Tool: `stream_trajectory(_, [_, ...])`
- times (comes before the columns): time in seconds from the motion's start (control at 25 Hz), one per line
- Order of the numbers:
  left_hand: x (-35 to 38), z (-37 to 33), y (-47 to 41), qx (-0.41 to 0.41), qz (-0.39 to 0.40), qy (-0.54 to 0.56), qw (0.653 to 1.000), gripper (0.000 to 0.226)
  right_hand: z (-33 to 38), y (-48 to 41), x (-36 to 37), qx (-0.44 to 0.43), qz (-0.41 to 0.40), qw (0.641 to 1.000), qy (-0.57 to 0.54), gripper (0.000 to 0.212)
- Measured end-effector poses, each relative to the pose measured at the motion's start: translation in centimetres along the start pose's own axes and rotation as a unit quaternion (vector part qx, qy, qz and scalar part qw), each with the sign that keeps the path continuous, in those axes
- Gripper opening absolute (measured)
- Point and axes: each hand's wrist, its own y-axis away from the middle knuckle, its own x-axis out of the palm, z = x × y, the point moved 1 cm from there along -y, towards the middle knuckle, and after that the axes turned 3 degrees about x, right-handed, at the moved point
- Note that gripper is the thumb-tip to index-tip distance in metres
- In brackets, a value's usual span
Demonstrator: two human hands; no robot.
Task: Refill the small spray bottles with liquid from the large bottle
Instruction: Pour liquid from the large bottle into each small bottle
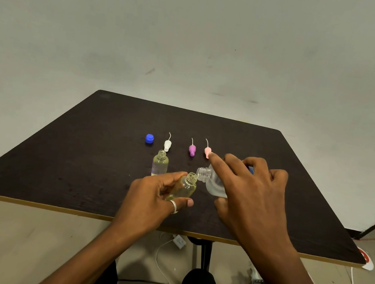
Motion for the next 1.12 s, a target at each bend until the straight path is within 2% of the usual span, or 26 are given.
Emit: stream_trajectory(1.12, [0.06,0.06,0.02,0.009,-0.005,-0.02,1.0,0.058,0.04,0.01,-0.35,-0.002,0.005,1.0,0.01,0.094])
